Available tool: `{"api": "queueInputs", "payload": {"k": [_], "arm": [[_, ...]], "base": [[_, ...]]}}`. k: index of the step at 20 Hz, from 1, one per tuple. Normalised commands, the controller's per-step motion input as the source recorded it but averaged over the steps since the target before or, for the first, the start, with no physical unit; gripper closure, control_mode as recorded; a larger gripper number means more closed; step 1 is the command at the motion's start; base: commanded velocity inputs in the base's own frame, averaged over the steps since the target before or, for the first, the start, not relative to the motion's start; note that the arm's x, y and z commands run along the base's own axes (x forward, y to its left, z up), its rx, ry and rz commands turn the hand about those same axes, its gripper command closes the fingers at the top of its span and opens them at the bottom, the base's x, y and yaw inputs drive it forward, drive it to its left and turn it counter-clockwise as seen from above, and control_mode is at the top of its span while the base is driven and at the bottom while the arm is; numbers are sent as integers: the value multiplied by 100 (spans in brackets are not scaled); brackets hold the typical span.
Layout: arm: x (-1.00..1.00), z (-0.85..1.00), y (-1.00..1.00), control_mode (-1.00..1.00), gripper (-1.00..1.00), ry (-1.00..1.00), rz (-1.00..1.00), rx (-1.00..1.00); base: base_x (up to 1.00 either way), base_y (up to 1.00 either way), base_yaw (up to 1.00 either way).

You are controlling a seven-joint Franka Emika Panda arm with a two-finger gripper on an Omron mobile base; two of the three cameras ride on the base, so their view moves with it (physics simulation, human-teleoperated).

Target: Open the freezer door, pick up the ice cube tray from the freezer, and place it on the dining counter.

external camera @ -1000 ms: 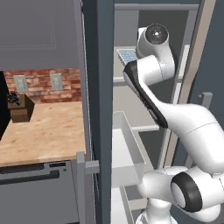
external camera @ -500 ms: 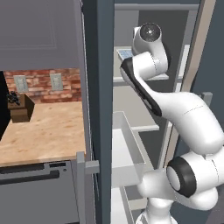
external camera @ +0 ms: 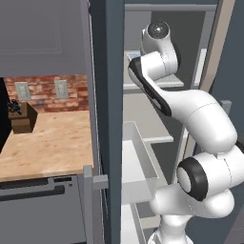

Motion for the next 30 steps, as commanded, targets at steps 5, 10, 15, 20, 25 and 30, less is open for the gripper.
{"api": "queueInputs", "payload": {"k": [5,10,15,20,25,30], "arm": [[15,-11,0,-100,-100,7,0,0],[15,-23,0,-100,-100,1,0,0],[11,-26,0,-100,100,0,0,0],[3,-11,0,-100,100,-1,0,0],[7,-5,0,-100,100,0,0,0],[3,0,-1,-100,100,-4,0,0]], "base": [[0,0,0],[0,0,0],[0,0,0],[0,0,0],[0,0,0],[0,0,0]]}}
